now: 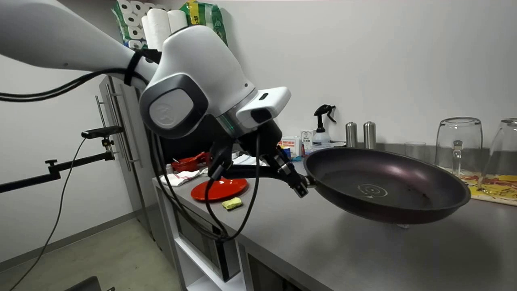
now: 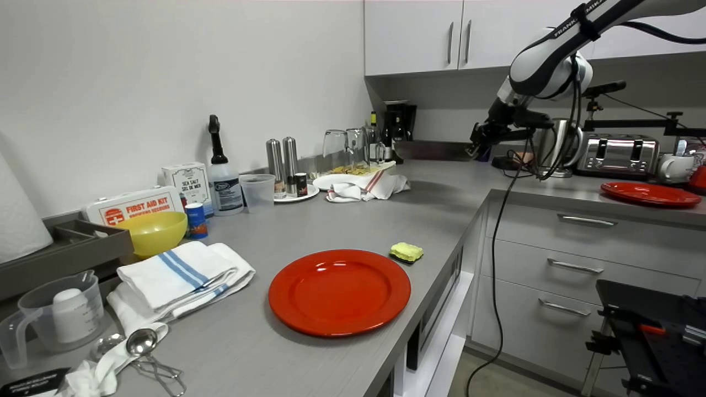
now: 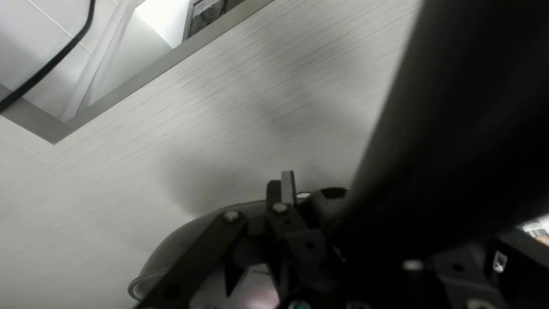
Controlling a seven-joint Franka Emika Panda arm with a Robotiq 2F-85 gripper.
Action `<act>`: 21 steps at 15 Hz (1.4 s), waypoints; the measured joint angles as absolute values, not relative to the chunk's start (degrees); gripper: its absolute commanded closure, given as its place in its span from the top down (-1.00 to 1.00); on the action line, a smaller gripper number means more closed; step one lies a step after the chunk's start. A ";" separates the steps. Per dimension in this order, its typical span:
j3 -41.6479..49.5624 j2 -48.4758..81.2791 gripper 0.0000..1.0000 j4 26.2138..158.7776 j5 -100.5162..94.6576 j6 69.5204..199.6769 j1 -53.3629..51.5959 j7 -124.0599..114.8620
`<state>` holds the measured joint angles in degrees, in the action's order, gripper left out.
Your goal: Move the pan to the right and the left twice, then move it to the right on the counter
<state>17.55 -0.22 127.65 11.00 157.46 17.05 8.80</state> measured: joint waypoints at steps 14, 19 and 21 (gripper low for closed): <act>19.42 3.64 -0.56 129.28 0.30 168.10 18.45 -1.69; 21.97 6.98 -0.56 129.70 -6.39 174.93 18.09 -7.96; 23.96 7.96 -0.56 129.68 -9.28 175.33 17.53 -10.48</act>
<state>23.96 7.96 129.68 -9.28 175.33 17.53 -10.48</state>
